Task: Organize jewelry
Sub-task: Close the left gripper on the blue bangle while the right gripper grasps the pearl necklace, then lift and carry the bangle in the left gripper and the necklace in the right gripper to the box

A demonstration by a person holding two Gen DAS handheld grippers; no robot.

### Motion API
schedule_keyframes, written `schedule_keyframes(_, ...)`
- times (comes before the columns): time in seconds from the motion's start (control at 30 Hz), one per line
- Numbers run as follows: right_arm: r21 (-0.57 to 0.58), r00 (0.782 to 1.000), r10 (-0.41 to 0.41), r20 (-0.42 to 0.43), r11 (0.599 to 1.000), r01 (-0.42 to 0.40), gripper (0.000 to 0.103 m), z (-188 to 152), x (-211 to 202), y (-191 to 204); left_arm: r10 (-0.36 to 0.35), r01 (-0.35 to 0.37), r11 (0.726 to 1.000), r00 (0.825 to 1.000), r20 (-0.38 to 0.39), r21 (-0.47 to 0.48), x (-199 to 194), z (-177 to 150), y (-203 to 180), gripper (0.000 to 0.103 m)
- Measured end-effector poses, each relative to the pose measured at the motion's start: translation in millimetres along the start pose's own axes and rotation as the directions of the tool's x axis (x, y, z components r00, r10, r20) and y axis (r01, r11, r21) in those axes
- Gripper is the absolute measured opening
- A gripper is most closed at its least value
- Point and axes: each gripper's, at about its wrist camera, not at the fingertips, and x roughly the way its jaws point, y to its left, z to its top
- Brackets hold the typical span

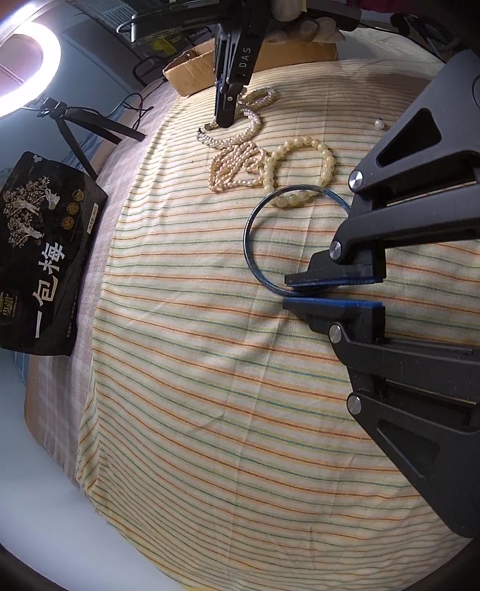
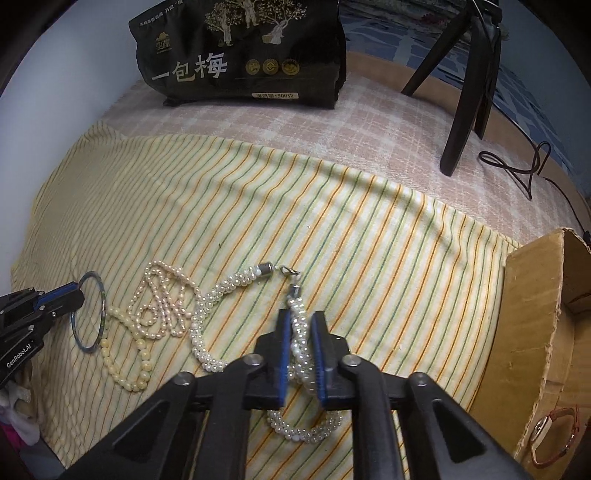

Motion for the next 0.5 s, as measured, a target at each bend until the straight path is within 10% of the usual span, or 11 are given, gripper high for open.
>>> schedule_keyframes(0.5,0.021,0.997,0.017,0.072,1.0,-0.019,0.006,-6.8,-30.7,-4.1,-0.023,0.024,1.0,0.997,0.069,-0.02,-31.6,-7.0,-4.7,0.001)
